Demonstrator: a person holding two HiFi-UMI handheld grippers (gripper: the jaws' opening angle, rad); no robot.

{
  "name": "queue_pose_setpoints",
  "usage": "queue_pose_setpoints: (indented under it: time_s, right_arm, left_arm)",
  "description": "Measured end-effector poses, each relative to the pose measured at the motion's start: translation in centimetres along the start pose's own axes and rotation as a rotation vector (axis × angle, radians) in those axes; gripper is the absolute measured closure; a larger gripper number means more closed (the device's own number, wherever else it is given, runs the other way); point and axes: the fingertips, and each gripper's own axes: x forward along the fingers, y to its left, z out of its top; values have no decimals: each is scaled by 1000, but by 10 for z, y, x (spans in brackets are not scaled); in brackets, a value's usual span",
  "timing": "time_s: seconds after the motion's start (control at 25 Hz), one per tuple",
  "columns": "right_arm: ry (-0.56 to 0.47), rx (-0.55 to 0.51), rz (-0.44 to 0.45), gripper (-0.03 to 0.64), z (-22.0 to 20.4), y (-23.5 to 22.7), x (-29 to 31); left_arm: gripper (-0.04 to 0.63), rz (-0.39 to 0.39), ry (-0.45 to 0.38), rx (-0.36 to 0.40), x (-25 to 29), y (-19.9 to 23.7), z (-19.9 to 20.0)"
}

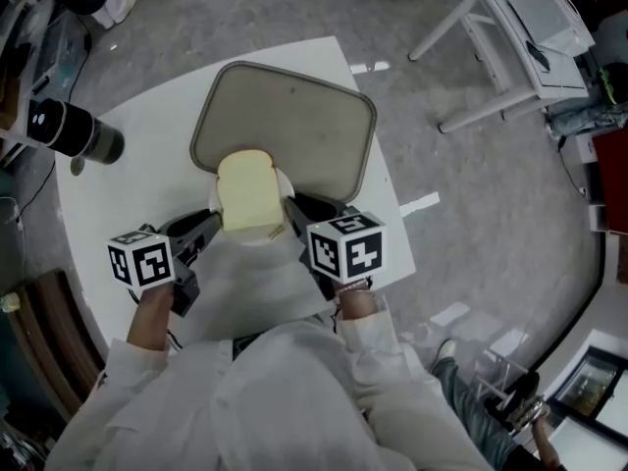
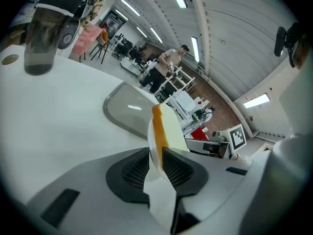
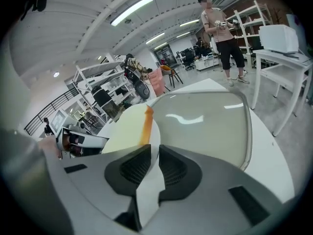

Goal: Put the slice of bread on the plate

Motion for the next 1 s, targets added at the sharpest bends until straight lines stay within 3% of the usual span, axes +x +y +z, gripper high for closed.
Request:
queue_pose_setpoints:
  time_s: [0.28, 1.0]
  right_arm:
    - [11, 27, 6, 557, 28, -32, 19]
    - [-2, 60, -1, 557, 73, -97, 48]
  left_arm:
    - [508, 7, -16, -40, 34, 13, 34]
    - [508, 54, -60, -22, 104, 30, 95]
